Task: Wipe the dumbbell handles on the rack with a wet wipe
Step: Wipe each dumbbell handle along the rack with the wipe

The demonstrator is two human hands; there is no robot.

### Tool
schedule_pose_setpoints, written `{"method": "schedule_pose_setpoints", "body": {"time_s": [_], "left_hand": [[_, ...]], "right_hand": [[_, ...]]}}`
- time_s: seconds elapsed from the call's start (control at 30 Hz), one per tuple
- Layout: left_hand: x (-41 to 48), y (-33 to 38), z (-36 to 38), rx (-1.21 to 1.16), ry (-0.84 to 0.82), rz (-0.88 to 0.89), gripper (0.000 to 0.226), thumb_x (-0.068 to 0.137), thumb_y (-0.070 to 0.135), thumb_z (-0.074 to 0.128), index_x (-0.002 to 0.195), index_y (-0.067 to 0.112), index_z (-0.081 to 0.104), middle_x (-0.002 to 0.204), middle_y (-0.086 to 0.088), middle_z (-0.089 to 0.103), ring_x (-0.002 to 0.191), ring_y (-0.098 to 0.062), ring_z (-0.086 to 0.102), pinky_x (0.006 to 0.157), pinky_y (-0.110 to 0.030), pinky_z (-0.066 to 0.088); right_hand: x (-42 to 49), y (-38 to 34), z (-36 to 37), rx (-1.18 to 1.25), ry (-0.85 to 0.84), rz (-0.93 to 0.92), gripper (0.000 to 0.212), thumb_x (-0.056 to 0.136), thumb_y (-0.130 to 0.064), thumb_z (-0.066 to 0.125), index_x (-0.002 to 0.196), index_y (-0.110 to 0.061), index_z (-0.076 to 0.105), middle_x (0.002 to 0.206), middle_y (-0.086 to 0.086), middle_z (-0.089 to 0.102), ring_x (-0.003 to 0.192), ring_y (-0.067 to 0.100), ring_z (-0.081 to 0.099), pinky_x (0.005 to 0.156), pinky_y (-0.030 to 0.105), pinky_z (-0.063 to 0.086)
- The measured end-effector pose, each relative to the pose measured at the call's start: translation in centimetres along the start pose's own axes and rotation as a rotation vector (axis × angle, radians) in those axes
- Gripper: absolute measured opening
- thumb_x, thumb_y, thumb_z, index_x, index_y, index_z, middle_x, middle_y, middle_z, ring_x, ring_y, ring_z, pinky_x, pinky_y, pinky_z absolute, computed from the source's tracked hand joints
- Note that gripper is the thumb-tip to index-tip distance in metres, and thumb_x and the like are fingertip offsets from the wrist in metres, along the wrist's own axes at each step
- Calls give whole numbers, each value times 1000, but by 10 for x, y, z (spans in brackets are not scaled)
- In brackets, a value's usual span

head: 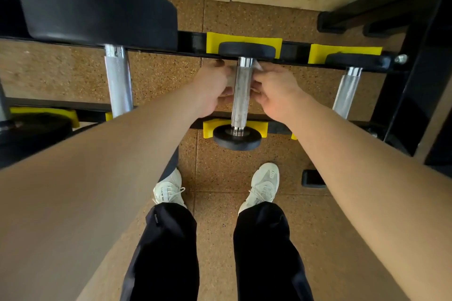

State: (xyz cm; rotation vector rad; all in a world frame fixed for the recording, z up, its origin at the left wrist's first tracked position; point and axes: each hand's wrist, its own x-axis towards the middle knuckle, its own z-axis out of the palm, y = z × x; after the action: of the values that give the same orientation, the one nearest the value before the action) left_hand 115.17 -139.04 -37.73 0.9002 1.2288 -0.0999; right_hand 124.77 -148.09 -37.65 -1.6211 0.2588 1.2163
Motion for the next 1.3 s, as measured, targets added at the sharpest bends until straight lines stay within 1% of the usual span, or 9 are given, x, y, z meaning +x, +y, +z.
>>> {"method": "schedule_pose_setpoints", "body": {"time_s": [0.13, 0.3, 0.43, 0.6, 0.8, 0.93, 1.07, 1.2, 1.3], "left_hand": [[-2, 6, 0, -43, 78, -27, 15, 92, 4, 67, 107, 8, 68, 93, -8, 72, 83, -20, 70, 73, -29, 62], [-12, -3, -13, -170, 146, 75, 9, 87, 13, 78, 94, 10, 74, 97, -12, 77, 81, -19, 73, 84, -33, 62], [-9, -5, 5, -175, 203, 97, 9, 90, 9, 73, 99, 9, 74, 90, -7, 76, 78, -17, 71, 69, -26, 58], [-5, 1, 7, -7, 221, 79, 16, 95, 7, 65, 85, 18, 71, 85, -1, 72, 73, -15, 66, 66, -24, 57], [-22, -13, -24, 211, 189, 121, 7, 94, 18, 69, 93, 25, 70, 94, -1, 71, 74, -11, 61, 76, -26, 58], [-22, -15, -9, 322, 163, 130, 11, 96, 17, 66, 86, 21, 67, 86, 1, 66, 79, -14, 59, 88, -38, 58], [-24, -13, -27, 694, 99, 135, 14, 99, 26, 63, 107, 18, 70, 98, 0, 65, 77, -9, 57, 61, -20, 45], [-24, -22, -47, 958, -9, 149, 17, 96, 28, 66, 109, 18, 72, 124, -7, 61, 100, -22, 60, 83, -31, 52], [-18, -34, -34, 1096, -34, 186, 19, 95, 31, 66, 104, 15, 73, 109, -4, 67, 85, -17, 64, 61, -26, 51]], "right_hand": [[4, -1, -5, 58, -94, 51, 28, 96, 6, 48, 111, -9, 66, 109, 17, 68, 99, 30, 66, 93, 43, 53], [0, -2, -6, 52, 22, 23, 20, 95, 2, 58, 106, -10, 70, 102, 12, 76, 88, 23, 75, 73, 35, 60], [-9, 3, -19, 132, 116, 18, 23, 94, 1, 62, 113, -11, 65, 102, 11, 75, 87, 20, 76, 72, 33, 61], [-16, 9, -23, 216, 157, 16, 19, 94, 0, 62, 104, -15, 66, 112, 13, 71, 97, 24, 72, 84, 37, 61], [-13, 7, -5, -37, 162, -1, 28, 87, 11, 63, 89, -17, 68, 105, 12, 72, 95, 27, 72, 70, 30, 61], [-15, 9, -22, -3, 226, 52, 22, 88, 7, 66, 97, -13, 66, 109, 14, 70, 93, 27, 73, 72, 32, 62], [-20, 19, -13, -76, 236, 94, 22, 85, 11, 67, 84, -11, 65, 97, 16, 71, 87, 26, 73, 76, 33, 62], [-22, 26, -13, -352, 178, 106, 20, 80, 13, 72, 77, -6, 66, 93, 19, 72, 81, 25, 74, 74, 35, 63], [-23, 27, -30, -510, 221, 125, 12, 82, 8, 73, 88, -2, 70, 94, 18, 72, 81, 25, 75, 78, 39, 63]]}}
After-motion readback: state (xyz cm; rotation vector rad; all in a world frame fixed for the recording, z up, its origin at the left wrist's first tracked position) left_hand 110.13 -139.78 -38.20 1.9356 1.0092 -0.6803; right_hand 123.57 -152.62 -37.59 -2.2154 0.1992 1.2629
